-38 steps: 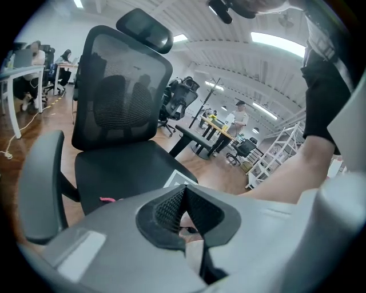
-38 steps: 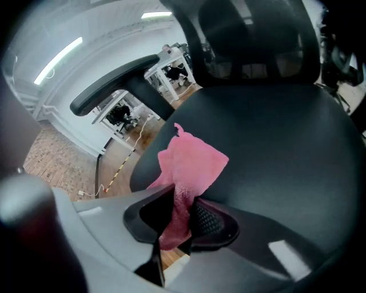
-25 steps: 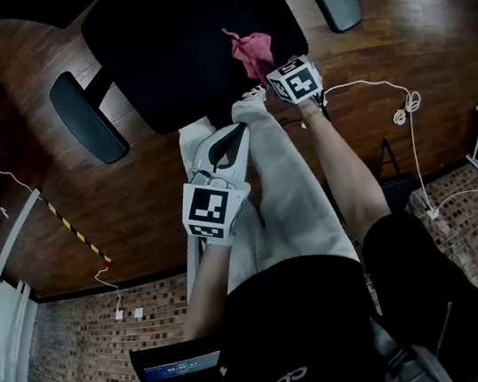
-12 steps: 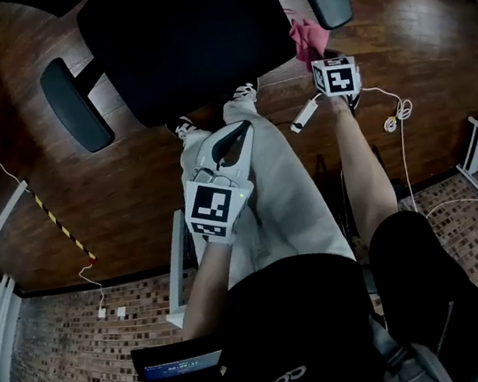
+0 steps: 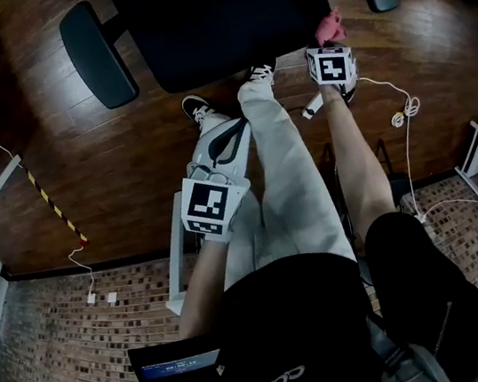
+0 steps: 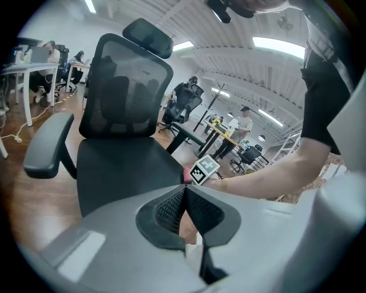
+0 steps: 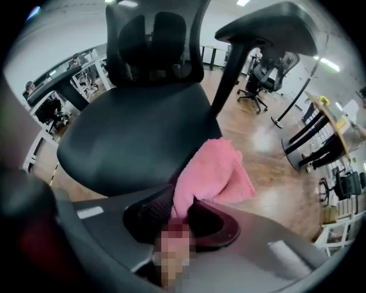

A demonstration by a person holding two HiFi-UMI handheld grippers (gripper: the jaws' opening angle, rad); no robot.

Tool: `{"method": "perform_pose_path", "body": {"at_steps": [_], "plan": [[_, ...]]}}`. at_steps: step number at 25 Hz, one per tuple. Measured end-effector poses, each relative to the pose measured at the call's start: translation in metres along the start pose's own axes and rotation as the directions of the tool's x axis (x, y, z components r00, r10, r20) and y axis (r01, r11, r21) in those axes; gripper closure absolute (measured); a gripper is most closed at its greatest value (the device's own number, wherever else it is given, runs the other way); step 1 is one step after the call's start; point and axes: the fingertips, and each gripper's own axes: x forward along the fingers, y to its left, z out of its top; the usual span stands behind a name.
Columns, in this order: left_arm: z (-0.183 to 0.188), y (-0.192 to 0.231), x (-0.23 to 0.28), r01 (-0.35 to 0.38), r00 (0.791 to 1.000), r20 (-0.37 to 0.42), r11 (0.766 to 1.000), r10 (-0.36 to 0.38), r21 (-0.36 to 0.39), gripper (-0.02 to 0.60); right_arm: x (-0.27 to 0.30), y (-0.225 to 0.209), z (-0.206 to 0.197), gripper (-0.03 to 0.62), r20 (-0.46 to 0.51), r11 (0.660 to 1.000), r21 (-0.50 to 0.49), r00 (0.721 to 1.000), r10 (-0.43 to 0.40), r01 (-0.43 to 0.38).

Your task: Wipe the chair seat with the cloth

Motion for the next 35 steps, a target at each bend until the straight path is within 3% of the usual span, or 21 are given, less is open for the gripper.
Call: {"method": "perform_pose_path", "body": {"at_steps": [5, 10, 15, 20, 24, 29, 35], "plan": [[-0.017, 0.015, -0.027, -0.005, 1.0, 0.008, 1.0, 0.005, -0.013, 0.589, 0.001, 0.091, 0.001, 0.522, 0.002, 0.986, -0.128, 0.994, 0.111, -0.11], [-0.027, 0.031, -0.053, -0.021, 0.999, 0.023, 1.0, 0.022, -0.02, 0.589, -0.002, 0.201, 0.01, 0.523, 0.0, 0.949, -0.21, 0.971, 0.239, -0.234], [-0.038, 0.042, -0.076, -0.056, 0.997, 0.044, 0.998, 0.058, -0.037, 0.589, -0.013, 0.299, 0.021, 0.522, -0.015, 0.878, -0.32, 0.929, 0.371, -0.356], [-0.043, 0.049, -0.098, -0.094, 0.993, 0.067, 0.994, 0.098, -0.061, 0.589, -0.025, 0.362, 0.023, 0.523, -0.036, 0.793, -0.396, 0.87, 0.491, -0.464], [-0.042, 0.057, -0.114, -0.121, 0.989, 0.081, 0.99, 0.127, -0.073, 0.589, -0.032, 0.375, 0.027, 0.523, -0.049, 0.753, -0.389, 0.828, 0.558, -0.531], [-0.027, 0.054, -0.123, -0.133, 0.986, 0.091, 0.987, 0.142, -0.095, 0.589, -0.059, 0.352, 0.029, 0.522, -0.068, 0.749, -0.412, 0.837, 0.543, -0.519], [0.028, 0.032, -0.121, -0.137, 0.981, 0.129, 0.99, 0.142, -0.044, 0.589, -0.126, 0.294, 0.046, 0.523, -0.018, 0.768, -0.383, 0.835, 0.55, -0.514]]}}
